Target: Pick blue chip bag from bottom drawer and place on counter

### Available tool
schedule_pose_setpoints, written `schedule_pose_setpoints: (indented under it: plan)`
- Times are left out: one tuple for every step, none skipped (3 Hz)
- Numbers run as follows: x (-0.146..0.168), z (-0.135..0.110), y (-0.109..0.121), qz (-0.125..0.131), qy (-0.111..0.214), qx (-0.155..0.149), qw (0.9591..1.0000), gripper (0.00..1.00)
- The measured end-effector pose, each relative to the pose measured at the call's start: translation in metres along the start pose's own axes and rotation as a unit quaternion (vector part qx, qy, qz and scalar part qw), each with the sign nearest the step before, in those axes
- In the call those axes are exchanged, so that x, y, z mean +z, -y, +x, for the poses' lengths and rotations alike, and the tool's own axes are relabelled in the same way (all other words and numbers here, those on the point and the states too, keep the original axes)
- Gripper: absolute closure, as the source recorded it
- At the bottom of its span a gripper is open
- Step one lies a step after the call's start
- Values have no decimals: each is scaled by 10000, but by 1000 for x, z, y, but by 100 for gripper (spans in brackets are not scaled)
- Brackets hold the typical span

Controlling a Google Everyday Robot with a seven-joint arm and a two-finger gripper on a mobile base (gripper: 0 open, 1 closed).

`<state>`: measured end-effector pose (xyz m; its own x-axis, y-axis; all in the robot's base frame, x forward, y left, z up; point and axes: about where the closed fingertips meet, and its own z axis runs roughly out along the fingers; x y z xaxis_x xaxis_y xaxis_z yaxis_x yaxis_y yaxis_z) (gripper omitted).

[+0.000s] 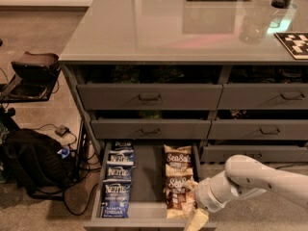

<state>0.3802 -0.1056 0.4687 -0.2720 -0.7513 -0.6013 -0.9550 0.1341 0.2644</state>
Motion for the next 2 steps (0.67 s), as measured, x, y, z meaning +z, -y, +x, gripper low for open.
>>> schedule_pose_setpoints:
  plan:
    - [23,-7,25,80,109,33,9999,0]
    - [41,-17,45,153,351,162,9991,0]
